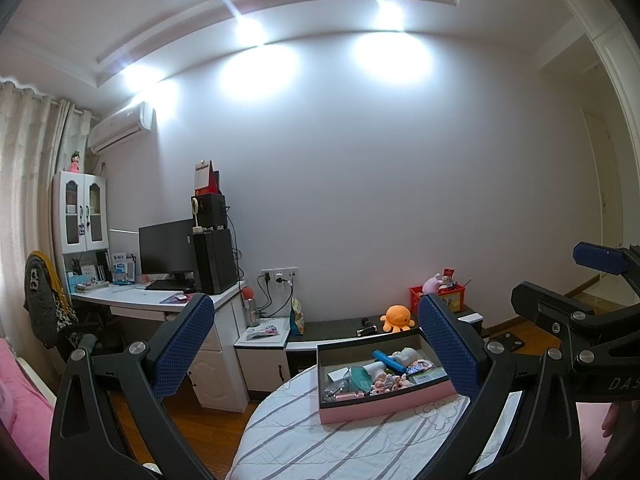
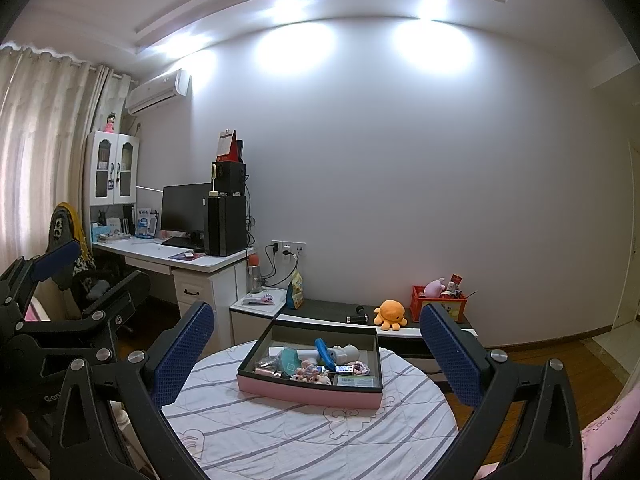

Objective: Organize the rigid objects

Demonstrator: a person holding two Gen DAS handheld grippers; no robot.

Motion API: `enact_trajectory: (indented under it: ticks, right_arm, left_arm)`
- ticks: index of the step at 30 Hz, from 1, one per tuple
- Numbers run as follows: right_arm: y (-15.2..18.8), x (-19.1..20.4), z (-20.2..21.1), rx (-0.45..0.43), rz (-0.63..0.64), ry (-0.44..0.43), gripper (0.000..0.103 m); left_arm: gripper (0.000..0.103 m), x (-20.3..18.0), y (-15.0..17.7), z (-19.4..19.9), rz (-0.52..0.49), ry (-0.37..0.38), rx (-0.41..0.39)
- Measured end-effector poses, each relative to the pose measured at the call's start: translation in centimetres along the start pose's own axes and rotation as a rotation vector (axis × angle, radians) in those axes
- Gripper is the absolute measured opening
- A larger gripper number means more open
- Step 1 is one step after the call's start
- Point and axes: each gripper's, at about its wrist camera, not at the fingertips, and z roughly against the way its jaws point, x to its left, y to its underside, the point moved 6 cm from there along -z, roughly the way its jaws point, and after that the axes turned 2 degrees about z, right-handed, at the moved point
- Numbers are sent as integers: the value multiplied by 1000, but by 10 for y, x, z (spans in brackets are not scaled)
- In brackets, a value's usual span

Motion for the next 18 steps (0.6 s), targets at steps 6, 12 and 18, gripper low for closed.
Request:
enact_trajectory:
  ticks: [6, 12, 18]
  right_arm:
    - [0, -1, -1, 8, 3, 3, 103]
    - [-1, 0, -1, 6, 3, 2, 103]
    - [-1, -1, -2, 6, 8, 12, 103]
  left_arm:
    - [103, 0, -1, 0, 2, 0, -1]
    - [103, 2, 4, 0, 15, 15, -5]
    - [103, 4, 9, -3, 15, 19, -7]
